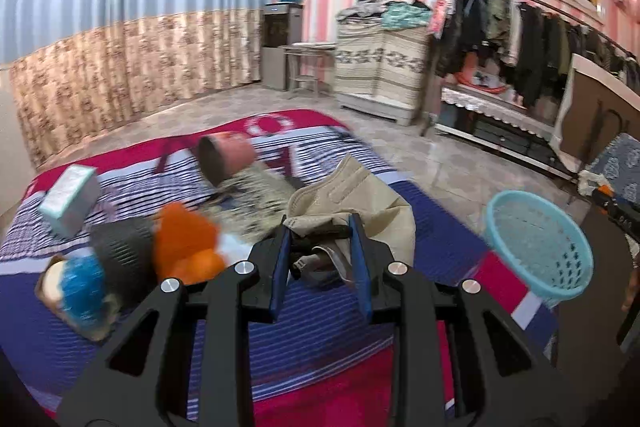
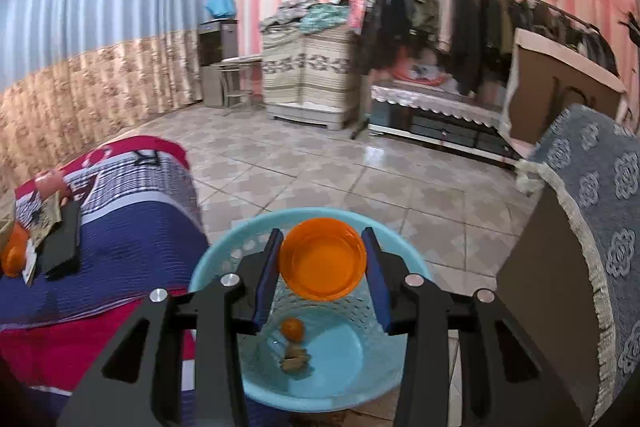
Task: Collect trash
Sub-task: 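Release the beige cloth from the left tool into the basket while the right tool drops the orange bowl in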
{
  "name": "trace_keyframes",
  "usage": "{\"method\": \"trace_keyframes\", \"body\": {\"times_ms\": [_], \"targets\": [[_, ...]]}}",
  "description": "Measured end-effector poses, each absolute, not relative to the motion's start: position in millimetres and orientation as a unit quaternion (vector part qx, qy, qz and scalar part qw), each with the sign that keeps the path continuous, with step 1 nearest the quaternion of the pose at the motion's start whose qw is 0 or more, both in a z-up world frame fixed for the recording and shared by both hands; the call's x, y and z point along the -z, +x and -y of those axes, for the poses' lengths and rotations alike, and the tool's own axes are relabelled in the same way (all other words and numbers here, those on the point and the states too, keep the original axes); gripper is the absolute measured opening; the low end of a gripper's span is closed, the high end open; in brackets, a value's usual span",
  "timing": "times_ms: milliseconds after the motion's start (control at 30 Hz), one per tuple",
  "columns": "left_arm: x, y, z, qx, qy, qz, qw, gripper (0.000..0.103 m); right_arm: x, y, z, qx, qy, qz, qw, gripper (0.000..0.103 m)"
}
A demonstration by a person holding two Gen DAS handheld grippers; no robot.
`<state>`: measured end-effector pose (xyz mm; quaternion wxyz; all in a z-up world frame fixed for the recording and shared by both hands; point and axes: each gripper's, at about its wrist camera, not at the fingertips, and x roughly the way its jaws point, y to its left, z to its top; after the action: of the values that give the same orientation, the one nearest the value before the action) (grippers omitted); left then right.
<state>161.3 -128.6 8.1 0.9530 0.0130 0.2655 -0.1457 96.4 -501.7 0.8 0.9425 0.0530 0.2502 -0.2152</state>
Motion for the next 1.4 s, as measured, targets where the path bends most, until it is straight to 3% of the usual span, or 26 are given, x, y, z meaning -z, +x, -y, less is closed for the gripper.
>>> {"method": "trace_keyframes", "body": {"times_ms": [767, 867, 933, 1133, 1400], "targets": [[20.9, 163.5, 368.8, 0.332, 0.09, -0.273, 0.899, 0.029, 20.3, 85.9, 573.0, 0.277, 0.135, -0.248, 0.918, 0.04], [25.1, 175.7, 381.6, 0.328, 0.099, -0.279, 0.897, 0.04, 22.2, 88.4, 574.6, 0.276, 0.137, -0.249, 0.918, 0.04], [26.3, 182.3, 384.4, 0.324, 0.099, -0.28, 0.898, 0.055, 24.1, 90.3, 574.2, 0.273, 0.133, -0.255, 0.918, 0.04], [24.4, 193.6, 367.2, 0.296, 0.088, -0.278, 0.909, 0.075, 24.5, 97.2, 571.5, 0.266, 0.128, -0.261, 0.919, 0.04], [20.5, 201.2, 317.2, 0.232, 0.076, -0.269, 0.932, 0.088, 31.4, 113.4, 556.8, 0.25, 0.137, -0.271, 0.92, 0.04]]}}
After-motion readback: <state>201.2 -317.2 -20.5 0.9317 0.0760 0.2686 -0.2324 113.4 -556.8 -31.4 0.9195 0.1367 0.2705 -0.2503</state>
